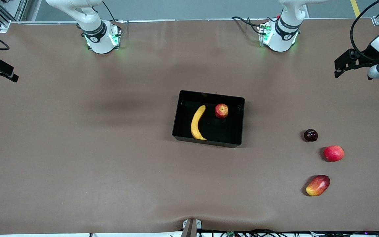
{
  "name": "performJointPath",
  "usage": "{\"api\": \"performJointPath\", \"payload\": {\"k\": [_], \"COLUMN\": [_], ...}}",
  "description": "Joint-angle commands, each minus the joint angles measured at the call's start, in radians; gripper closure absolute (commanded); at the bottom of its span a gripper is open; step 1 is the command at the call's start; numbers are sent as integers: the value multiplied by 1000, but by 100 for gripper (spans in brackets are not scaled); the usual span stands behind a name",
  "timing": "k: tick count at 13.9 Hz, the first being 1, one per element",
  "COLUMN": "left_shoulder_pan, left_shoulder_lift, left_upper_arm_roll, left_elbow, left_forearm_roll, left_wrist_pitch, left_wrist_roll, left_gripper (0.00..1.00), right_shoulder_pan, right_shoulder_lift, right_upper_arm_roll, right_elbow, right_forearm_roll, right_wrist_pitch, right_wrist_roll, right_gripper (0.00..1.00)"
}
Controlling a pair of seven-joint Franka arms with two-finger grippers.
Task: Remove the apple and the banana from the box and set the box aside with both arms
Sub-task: 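Move the left gripper from rest toward the black box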
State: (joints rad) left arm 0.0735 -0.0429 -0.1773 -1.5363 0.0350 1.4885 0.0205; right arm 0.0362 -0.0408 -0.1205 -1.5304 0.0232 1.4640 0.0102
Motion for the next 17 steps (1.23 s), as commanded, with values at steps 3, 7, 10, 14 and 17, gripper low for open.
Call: {"api": "performJointPath", "payload": {"k": [3,7,10,14,17], "left_shoulder_pan": [11,-7,-59,-135,-239], "left_shoulder_lift": [1,59,87,147,201], "left_upper_arm_roll": [4,-11,-80,-146,-148], "left_elbow": [19,2,-60,-163,-257], "left_forearm_roll": [-7,-21,-21,-9,-4], "left_wrist_pitch": [-19,-19,76,257,415], "left_wrist_roll": [22,-62,-201,-423,-566], "left_gripper": [0,0,0,0,0], "right_shoulder_pan": [-22,-22,-22,-24,-24], "right_shoulder_lift": [12,12,12,12,18], "right_upper_arm_roll": [15,15,15,15,13], "right_elbow": [19,19,19,19,23], "right_forearm_roll": [0,0,0,0,0], "right_wrist_pitch": [-7,-7,-7,-7,-7], "right_wrist_roll": [-9,-9,-7,-9,-9], "right_gripper": [0,0,0,0,0]}}
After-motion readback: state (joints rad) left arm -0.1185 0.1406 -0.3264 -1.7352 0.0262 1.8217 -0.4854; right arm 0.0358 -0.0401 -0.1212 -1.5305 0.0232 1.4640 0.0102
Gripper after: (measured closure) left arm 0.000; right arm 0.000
